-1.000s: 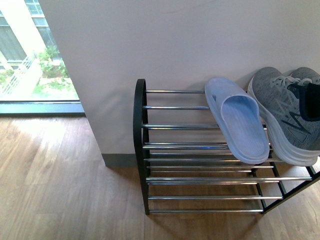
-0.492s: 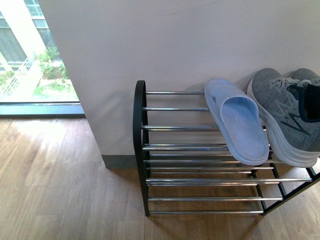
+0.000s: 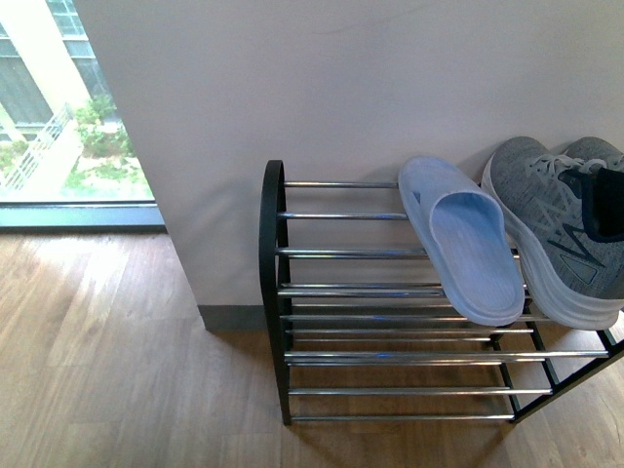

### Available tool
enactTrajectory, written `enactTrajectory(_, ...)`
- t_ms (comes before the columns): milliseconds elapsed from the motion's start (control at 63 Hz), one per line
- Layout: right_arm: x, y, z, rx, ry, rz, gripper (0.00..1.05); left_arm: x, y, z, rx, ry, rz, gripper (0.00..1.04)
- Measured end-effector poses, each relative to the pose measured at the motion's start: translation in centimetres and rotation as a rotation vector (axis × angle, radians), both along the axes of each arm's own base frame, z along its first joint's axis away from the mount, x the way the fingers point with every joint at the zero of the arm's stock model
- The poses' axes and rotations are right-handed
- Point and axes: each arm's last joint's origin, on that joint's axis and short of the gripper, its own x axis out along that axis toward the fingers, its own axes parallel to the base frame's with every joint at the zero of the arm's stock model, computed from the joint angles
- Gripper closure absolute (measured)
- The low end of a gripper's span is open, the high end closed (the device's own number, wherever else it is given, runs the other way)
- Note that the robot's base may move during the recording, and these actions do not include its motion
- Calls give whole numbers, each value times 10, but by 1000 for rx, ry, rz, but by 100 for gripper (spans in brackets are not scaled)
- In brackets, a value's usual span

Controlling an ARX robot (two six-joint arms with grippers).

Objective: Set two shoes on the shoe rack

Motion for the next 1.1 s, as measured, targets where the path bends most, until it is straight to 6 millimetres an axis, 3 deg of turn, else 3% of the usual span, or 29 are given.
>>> enactTrajectory(1096, -27, 0, -3, 0, 2, 0, 103, 0, 0, 0, 0, 0, 0, 103)
